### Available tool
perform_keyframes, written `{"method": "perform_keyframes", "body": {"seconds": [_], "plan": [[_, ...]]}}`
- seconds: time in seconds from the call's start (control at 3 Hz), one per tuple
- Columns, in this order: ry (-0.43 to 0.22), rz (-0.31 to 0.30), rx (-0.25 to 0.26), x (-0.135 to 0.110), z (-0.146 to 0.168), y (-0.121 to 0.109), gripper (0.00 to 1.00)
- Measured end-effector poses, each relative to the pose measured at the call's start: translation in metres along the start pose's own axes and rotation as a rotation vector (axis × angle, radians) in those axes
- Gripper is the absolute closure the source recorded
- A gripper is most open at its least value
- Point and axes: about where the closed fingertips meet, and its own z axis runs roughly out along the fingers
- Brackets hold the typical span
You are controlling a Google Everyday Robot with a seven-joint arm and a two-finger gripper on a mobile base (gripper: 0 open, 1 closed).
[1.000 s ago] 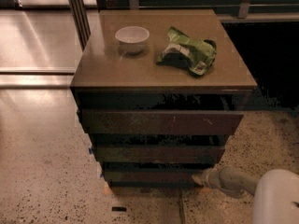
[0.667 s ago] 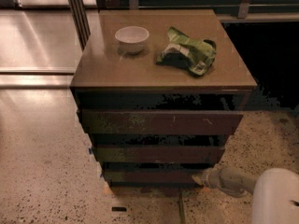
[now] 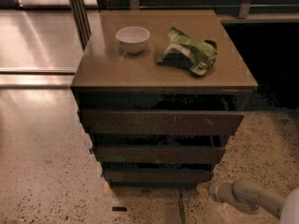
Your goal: Close bottom drawer
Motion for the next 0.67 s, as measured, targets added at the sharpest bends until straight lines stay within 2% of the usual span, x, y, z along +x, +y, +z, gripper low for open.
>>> {"method": "perform_keyframes", "body": {"seconds": [0.33,0.67], "plan": [[-0.005,0.024,0.003,0.0124,-0.0099,0.0009,0.84],[-0.005,0.024,0.003,0.0125,-0.0097,0.0010,0.61]]}}
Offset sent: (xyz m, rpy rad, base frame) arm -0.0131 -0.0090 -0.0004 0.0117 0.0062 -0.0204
